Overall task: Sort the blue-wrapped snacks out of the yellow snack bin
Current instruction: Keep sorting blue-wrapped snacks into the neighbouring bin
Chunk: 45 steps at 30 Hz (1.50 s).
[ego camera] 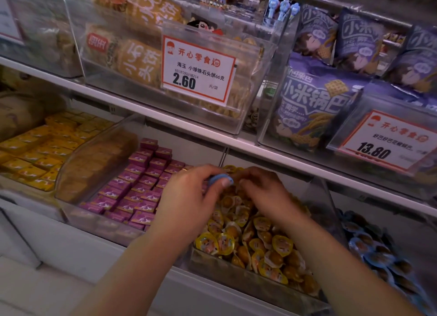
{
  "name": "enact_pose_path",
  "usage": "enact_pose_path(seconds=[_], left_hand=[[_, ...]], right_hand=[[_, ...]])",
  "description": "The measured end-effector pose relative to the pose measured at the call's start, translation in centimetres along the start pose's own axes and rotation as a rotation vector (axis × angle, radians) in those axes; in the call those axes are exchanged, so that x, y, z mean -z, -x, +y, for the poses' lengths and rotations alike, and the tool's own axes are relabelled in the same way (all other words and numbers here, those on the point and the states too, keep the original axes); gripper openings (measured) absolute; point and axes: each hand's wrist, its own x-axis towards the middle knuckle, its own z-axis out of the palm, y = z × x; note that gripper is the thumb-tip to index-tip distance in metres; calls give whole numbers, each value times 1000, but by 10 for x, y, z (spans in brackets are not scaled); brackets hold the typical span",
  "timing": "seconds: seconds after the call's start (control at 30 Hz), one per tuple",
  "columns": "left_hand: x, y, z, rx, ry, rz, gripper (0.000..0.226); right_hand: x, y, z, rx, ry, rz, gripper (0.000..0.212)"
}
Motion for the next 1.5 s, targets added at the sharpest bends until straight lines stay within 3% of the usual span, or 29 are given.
enact_pose_path(seconds=[0.13, 0.27, 0.33, 0.53, 0.7, 0.83, 1.13, 1.2, 1.37, 1.5], left_hand=[[5, 0, -6, 188, 228, 119, 5], [5, -2, -10, 211, 274, 124, 7], [5, -5, -10, 218, 291, 124, 5], [6, -6, -12, 227, 304, 109, 4], [7, -4, -11, 245, 335, 119, 4], [9, -4, -8, 248, 340, 119, 4], [5, -4, -4, 267, 357, 123, 5], [5, -4, -4, 273, 368, 121, 5], [5, -6, -6, 258, 376, 120, 7], [5, -8, -9, 276, 382, 125, 7]], right_hand=[[-28, -48, 36, 134, 741, -294, 40], [-43, -67, 59, 210, 1029, -270, 48], [-39, -67, 68, 148, 1117, -320, 62], [-5, -65, 73, -147, 952, -402, 56], [-2, -59, 66, -171, 894, -407, 44], [-8, -53, 62, -137, 806, -307, 27], [3, -61, 57, -156, 495, -45, 18], [-7, -71, 58, -184, 511, -64, 22], [-52, -88, 64, -167, 750, -294, 56], [-66, -97, 70, -252, 886, -267, 60]])
